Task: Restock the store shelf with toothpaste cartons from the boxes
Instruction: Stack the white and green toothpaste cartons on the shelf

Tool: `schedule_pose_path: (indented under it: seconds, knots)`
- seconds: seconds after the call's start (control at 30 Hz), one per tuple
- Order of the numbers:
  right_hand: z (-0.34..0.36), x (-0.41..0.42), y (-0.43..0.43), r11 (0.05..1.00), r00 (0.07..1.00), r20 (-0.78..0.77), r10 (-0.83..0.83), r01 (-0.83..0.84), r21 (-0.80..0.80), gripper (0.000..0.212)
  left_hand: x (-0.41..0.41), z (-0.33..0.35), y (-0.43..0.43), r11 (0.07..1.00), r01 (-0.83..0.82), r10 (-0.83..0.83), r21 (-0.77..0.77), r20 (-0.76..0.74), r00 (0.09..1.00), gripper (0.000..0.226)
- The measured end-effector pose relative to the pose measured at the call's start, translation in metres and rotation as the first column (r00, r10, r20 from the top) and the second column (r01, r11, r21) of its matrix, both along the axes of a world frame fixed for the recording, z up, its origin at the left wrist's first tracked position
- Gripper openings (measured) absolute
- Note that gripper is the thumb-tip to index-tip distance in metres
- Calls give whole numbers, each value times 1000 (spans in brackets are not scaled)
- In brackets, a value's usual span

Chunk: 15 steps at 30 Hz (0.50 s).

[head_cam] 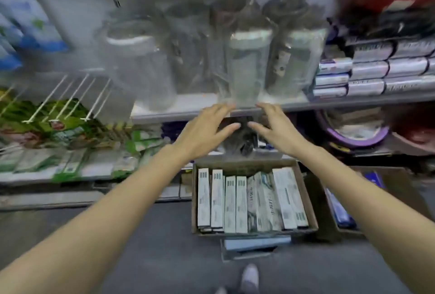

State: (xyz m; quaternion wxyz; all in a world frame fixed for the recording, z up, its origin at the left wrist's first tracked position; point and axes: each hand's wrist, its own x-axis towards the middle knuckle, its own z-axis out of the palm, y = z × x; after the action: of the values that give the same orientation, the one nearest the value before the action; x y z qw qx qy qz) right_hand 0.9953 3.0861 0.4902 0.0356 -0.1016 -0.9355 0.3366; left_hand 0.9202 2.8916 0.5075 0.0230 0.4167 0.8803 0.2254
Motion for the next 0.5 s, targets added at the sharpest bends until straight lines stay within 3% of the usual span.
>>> schedule_pose_path:
  seconds: [0.1, 0.23, 0.5]
  knots:
    - [-100, 17, -15, 984, 969, 245, -36, 77, -162, 64, 15, -96, -22, 994, -84, 97, -65, 230, 968, 61]
    - [-210, 43, -34, 928, 868, 497, -14, 197, -317, 66, 39, -197, -55, 967, -220, 254, -129, 398, 881, 62]
    - [-347, 54, -87, 799, 767, 641, -29, 403, -446, 61, 52, -320, -90, 855, -493, 511, -163, 436, 741, 60]
